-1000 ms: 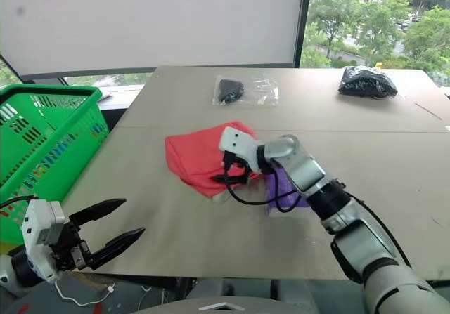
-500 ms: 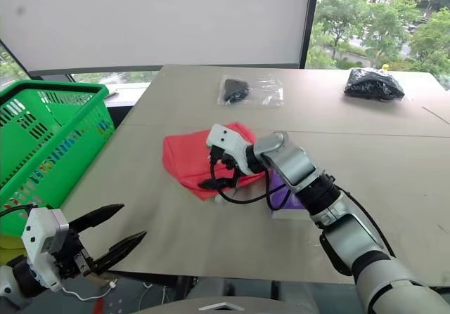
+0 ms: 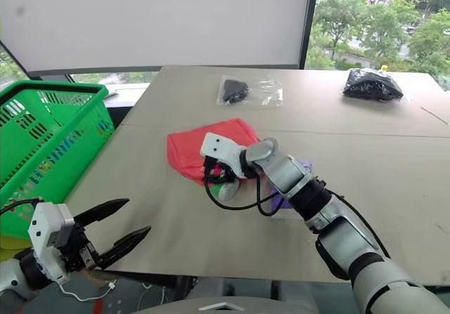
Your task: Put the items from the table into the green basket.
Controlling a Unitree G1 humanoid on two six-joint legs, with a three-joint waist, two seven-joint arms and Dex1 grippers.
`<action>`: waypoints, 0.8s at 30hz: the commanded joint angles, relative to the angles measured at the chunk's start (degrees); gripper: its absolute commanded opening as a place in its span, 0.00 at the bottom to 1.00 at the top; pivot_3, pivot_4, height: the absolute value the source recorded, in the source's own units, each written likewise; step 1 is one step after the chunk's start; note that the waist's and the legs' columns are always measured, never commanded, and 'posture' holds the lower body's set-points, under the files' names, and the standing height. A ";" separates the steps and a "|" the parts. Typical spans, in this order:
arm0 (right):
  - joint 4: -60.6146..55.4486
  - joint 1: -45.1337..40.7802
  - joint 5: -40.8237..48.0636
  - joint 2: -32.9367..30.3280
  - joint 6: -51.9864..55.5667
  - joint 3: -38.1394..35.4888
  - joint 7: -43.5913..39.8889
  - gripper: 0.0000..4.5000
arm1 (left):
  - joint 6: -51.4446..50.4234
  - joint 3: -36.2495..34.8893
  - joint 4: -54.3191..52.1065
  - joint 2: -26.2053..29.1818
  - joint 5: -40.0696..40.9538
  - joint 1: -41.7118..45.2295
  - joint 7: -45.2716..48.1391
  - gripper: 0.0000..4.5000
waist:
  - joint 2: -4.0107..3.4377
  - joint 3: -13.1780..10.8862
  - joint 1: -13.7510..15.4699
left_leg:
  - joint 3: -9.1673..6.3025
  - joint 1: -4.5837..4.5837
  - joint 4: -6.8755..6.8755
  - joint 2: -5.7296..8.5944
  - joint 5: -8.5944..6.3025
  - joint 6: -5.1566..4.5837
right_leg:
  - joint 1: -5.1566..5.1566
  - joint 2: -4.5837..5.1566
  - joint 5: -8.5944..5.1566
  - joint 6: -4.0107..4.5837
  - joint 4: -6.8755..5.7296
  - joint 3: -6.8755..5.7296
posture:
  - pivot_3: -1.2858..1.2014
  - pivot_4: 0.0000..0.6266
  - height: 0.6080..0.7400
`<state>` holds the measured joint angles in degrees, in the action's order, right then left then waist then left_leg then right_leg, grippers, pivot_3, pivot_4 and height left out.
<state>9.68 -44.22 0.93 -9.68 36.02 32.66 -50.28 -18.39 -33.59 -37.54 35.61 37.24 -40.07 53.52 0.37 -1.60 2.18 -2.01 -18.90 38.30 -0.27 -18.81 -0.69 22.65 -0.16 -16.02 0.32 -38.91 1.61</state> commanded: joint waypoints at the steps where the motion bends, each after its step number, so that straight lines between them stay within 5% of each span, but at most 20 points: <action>1: -0.37 -0.82 0.07 0.11 0.32 -1.71 0.31 0.22 | 0.28 -0.53 -0.27 0.69 -0.01 0.44 0.07 1.00 | 0.00 0.00 -0.02 | 0.00 0.00 0.00 0.00 0.00 0.00 | 0.00 0.00 0.00 0.00 0.00 0.00 | 0.57 0.00 1.00; 3: -0.93 -1.06 0.50 0.14 0.17 -2.83 0.26 0.01 | 0.36 -0.38 -0.29 0.63 0.15 1.08 -0.15 1.00 | 0.00 0.00 -0.02 | 0.00 0.00 0.00 0.00 0.00 0.00 | -0.01 0.00 0.00 0.00 0.00 0.01 | 0.57 0.00 1.00; 10: -2.73 -7.55 7.68 2.39 6.14 -16.74 4.75 0.01 | -3.14 -1.75 -2.85 0.74 10.17 9.83 -5.64 1.00 | -0.05 -0.13 0.11 | -0.07 -0.07 0.02 0.00 0.00 0.00 | 0.02 0.04 0.01 -0.01 0.01 -0.06 | 0.57 0.00 1.00; 15: 4.35 -14.85 10.55 1.74 0.03 -28.95 11.96 0.01 | -5.33 1.32 -2.72 2.56 12.72 18.56 -9.13 1.00 | -0.07 -0.13 -0.01 | -0.16 -0.12 -0.04 0.03 0.02 0.03 | 0.05 0.04 0.01 0.00 0.05 -0.14 | 0.56 0.00 1.00; 24: 14.83 -26.31 14.62 -9.64 -8.57 -46.06 21.40 0.01 | -8.02 9.01 -1.46 4.31 12.60 29.88 -11.69 1.00 | -0.02 -0.09 -1.11 | -0.10 -1.18 0.04 0.14 0.19 0.31 | 1.06 0.16 0.04 -0.01 -0.03 -0.08 | 0.53 0.00 1.00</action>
<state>25.37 -67.25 14.09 -15.36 29.00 -10.16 -30.27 -26.45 -25.77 -39.20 39.04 49.56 -12.75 42.01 0.35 -1.70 1.07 -2.09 -20.08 38.33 -0.14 -18.63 -0.39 23.72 0.00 -15.98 0.31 -38.94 1.54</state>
